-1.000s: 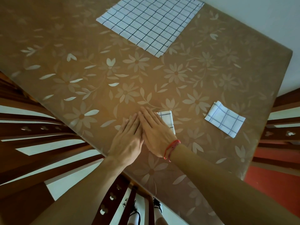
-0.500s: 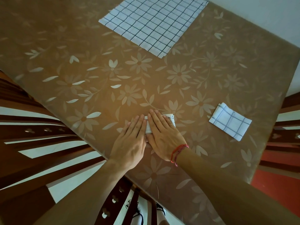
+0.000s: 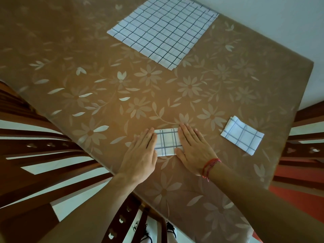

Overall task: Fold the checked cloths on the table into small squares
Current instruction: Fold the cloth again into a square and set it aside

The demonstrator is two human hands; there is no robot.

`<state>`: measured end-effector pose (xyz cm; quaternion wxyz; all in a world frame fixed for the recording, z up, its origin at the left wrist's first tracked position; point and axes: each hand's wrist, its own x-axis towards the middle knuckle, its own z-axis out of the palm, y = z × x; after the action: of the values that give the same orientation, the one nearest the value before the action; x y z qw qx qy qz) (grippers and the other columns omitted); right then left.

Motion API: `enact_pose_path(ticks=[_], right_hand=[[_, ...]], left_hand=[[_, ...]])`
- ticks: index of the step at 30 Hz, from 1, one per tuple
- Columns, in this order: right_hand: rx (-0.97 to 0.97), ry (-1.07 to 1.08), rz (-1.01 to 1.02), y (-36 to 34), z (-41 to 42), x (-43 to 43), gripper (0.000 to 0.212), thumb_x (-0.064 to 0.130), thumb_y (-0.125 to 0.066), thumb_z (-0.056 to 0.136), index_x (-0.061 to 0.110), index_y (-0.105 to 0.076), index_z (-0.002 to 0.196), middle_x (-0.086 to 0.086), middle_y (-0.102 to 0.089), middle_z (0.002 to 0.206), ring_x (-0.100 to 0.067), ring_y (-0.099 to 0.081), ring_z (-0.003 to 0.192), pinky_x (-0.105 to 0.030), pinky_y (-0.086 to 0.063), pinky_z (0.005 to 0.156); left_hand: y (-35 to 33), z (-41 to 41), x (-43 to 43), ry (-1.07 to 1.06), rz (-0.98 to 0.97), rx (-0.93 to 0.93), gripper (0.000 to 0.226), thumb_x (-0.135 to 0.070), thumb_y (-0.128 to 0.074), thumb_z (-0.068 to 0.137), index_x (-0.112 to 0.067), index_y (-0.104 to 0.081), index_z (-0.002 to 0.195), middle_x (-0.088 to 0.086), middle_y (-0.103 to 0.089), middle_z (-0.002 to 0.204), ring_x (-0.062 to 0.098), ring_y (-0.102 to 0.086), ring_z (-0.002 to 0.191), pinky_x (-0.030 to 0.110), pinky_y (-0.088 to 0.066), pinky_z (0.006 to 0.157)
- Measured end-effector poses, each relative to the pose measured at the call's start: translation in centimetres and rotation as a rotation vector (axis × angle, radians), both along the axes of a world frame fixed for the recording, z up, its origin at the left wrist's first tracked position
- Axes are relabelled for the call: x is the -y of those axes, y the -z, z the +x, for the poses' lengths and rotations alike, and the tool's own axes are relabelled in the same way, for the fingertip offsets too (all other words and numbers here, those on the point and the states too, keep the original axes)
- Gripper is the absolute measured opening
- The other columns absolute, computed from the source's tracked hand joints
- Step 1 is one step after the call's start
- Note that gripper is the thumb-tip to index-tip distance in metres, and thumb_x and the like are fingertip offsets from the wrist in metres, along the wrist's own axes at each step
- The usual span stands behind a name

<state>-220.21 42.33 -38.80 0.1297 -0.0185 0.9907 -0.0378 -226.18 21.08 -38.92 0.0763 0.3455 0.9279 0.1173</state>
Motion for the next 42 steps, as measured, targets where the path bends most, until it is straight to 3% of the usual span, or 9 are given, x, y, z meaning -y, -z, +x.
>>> enact_pose_path(ticks=[6,11,15,20,25,29,34,36,42], right_hand=[[0.020,0.014,-0.029,-1.1,-0.6,0.5,0.070,0.045,-0.024,0.100,0.005,-0.003,0.153,-0.011,0.000,0.162,-0.022,0.003,0.149,-0.039,-0.002,0.122],[0.026,0.024,-0.044,-2.5,-1.5,1.0,0.072,0.041,-0.036,0.096,0.004,-0.009,0.153,-0.014,-0.011,0.160,-0.026,-0.009,0.148,-0.041,-0.005,0.122],[0.037,0.022,-0.006,-3.7,-2.1,1.5,0.074,0.039,-0.043,0.094,0.004,-0.012,0.152,-0.015,-0.017,0.158,-0.028,-0.017,0.146,-0.045,-0.010,0.119],[0.034,0.011,0.004,-5.4,-3.0,2.0,0.082,0.038,-0.053,0.088,0.009,-0.011,0.152,-0.014,-0.019,0.157,-0.028,-0.017,0.145,-0.046,-0.013,0.117],[-0.083,0.074,-0.261,-8.6,-4.3,3.6,0.043,0.030,-0.057,0.088,0.025,-0.052,0.131,0.001,-0.062,0.114,-0.021,-0.051,0.109,-0.032,-0.043,0.093],[-0.044,0.114,-0.391,-10.9,-4.6,4.8,0.014,0.024,-0.058,0.090,0.023,-0.069,0.099,0.008,-0.056,0.077,-0.015,-0.055,0.075,-0.031,-0.048,0.068],[-0.021,0.291,-0.580,-12.2,-4.4,5.3,0.003,0.025,-0.069,0.084,0.023,-0.071,0.085,0.009,-0.067,0.075,0.000,-0.058,0.067,-0.014,-0.043,0.062],[-0.065,0.411,-0.714,-12.2,-4.1,5.4,0.014,0.018,-0.074,0.078,0.029,-0.067,0.073,0.013,-0.062,0.065,0.005,-0.057,0.060,-0.009,-0.040,0.057],[0.050,0.848,-1.342,-13.8,-3.8,6.2,0.019,-0.007,-0.072,0.079,0.008,-0.063,0.087,-0.010,-0.071,0.085,-0.021,-0.071,0.074,-0.033,-0.061,0.062]], left_hand=[[-2.1,-1.4,-1.5,-0.067,0.143,0.066,0.058,-0.009,-0.071,0.075,-0.011,-0.052,0.130,0.002,-0.056,0.124,0.023,-0.049,0.119,0.037,-0.045,0.099],[-2.3,-2.9,-2.7,-0.203,0.168,0.181,0.064,-0.003,-0.067,0.074,-0.017,-0.048,0.134,0.000,-0.053,0.119,0.022,-0.045,0.116,0.035,-0.040,0.100],[-2.8,-3.5,-3.0,-0.317,0.356,0.376,0.063,0.008,-0.056,0.076,-0.025,-0.049,0.129,-0.006,-0.052,0.113,0.014,-0.049,0.108,0.030,-0.046,0.092],[-4.6,-2.8,-2.8,-0.422,0.571,0.571,0.055,0.010,-0.053,0.079,-0.033,-0.052,0.114,-0.014,-0.052,0.083,0.006,-0.055,0.078,0.019,-0.044,0.072],[-6.7,-2.2,-2.3,-0.490,0.785,0.682,0.050,0.002,-0.072,0.078,-0.021,-0.056,0.119,-0.008,-0.068,0.076,0.007,-0.067,0.078,0.023,-0.053,0.077],[-9.0,-2.1,-1.5,-0.508,0.900,0.746,0.047,-0.004,-0.078,0.075,-0.020,-0.058,0.115,0.000,-0.073,0.081,0.011,-0.070,0.086,0.027,-0.053,0.083],[-10.3,-2.2,0.7,-0.573,0.928,0.815,0.030,-0.010,-0.081,0.074,-0.020,-0.067,0.099,-0.002,-0.073,0.087,0.010,-0.068,0.086,0.018,-0.052,0.074],[-10.0,-2.2,1.7,-0.650,0.944,0.878,0.023,-0.008,-0.079,0.078,-0.017,-0.070,0.097,0.000,-0.074,0.092,0.013,-0.069,0.088,0.019,-0.053,0.068],[-8.8,-1.3,3.6,-0.800,1.109,1.209,0.035,-0.012,-0.074,0.083,-0.004,-0.063,0.115,0.013,-0.069,0.114,0.024,-0.067,0.106,0.041,-0.048,0.099]])
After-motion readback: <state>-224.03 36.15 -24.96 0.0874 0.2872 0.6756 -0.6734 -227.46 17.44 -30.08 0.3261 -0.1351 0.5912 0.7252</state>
